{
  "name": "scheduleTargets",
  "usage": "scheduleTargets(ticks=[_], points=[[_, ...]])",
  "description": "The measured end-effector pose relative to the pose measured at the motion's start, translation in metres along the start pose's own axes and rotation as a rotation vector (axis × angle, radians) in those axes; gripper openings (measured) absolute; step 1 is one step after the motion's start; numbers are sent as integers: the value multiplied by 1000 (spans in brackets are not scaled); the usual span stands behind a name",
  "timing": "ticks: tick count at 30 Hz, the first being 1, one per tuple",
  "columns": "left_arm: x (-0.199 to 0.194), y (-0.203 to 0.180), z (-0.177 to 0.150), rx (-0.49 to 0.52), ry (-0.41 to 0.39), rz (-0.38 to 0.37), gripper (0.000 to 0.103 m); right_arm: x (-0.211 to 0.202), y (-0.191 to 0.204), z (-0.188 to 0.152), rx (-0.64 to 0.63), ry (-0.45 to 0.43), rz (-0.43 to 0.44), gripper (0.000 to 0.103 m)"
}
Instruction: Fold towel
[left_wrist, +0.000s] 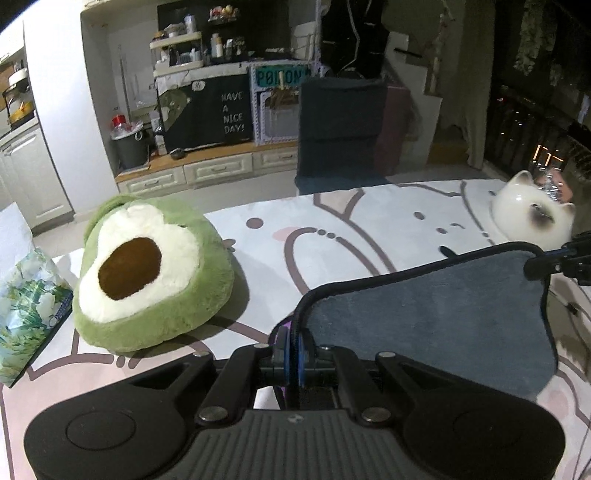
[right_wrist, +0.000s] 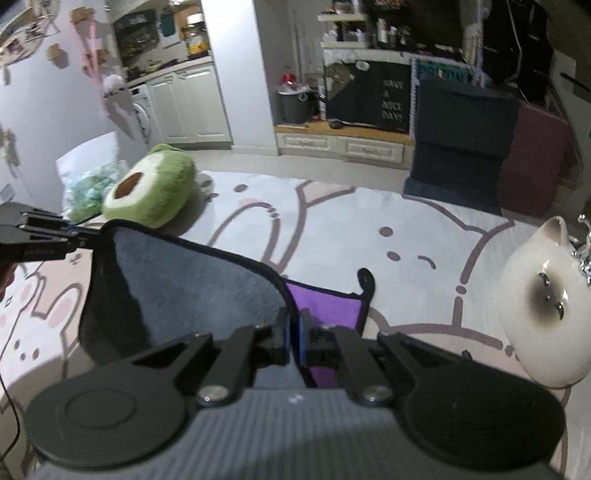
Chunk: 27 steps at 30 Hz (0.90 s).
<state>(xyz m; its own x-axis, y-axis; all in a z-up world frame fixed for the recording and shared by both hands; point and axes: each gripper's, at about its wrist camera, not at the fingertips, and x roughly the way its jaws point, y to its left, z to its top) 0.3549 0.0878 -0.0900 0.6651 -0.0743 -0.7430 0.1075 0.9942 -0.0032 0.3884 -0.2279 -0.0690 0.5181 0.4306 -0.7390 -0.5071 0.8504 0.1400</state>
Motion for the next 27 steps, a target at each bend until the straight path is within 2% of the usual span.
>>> scheduleTargets(ticks=[8,15,17,18,19,20,21,22,24,25,27], points=[[24,0,11,-5,26,24,5,32,-16,14,55,29,-14,6],[37,3,15,-46,46,34,5,49,-14,19,87,40,-25,6],[40,3,14,-62,49,39,8,53,-13,21,95,35,-29,7],[41,4,14,-74,54,41,17,56,-12,21,105,33,-20,10],[43,4,13,-95,61,51,40,58,-13,21,116,32,-7,29],[43,5,11,-111,63,54,55,61,-13,20,142,36,0,48],[43,5,10,-117,60,53,80,63,-13,18,163,34,-5,83],[42,4,8,-116,52,53,89,64,-11,15,171,20,-14,95],[42,5,7,-125,53,57,94,66,-6,10,155,17,-21,95],[42,6,6,-142,59,58,99,67,-5,8,159,25,-24,97],[42,6,5,-167,59,57,102,70,-5,5,177,34,-31,102]])
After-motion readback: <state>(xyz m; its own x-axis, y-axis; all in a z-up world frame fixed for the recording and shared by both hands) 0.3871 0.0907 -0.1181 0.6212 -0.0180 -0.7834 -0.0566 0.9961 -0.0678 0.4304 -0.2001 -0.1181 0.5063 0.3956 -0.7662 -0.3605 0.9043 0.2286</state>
